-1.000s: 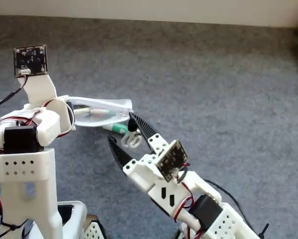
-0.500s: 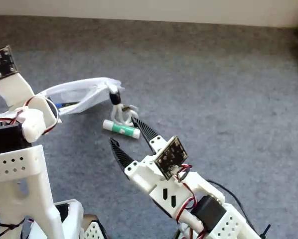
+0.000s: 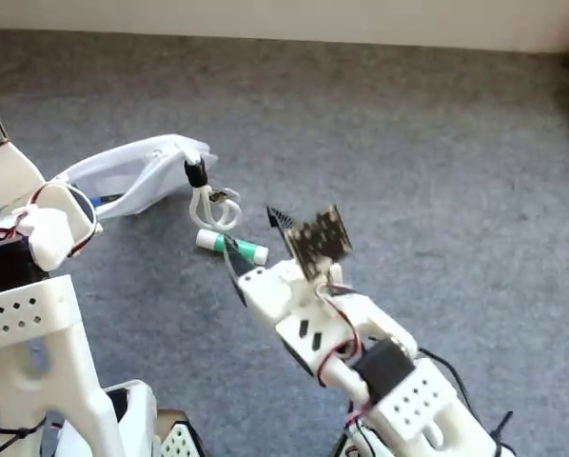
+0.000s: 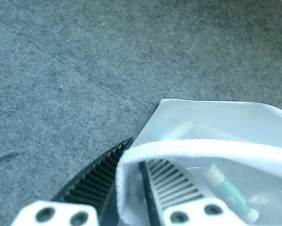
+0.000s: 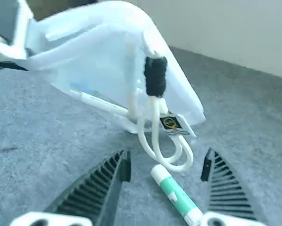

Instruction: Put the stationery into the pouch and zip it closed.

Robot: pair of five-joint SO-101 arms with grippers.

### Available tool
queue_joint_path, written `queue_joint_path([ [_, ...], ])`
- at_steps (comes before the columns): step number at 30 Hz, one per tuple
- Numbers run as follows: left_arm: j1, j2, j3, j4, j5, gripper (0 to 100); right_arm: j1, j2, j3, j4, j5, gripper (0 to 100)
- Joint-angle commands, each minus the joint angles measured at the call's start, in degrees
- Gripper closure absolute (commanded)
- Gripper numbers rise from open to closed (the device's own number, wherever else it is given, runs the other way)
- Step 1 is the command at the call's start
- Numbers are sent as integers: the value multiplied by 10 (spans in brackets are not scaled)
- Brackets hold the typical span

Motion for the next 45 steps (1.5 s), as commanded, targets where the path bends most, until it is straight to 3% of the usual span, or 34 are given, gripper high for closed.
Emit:
queue_joint_path([
  [1,-13,-11,-5,-11,5,992,22,108,-65,-10,-6,764],
  [9,-12,-11,-5,-11,4,992,18,294,-109,-10,54,764],
  [24,-12,-11,-2,-19,3,992,32,564,-240,-11,57,764],
  [36,-11,-11,-2,-18,2,992,46,709,-296,-11,160,768],
  [45,-11,-11,-2,-18,2,992,57,709,-295,-9,210,996],
])
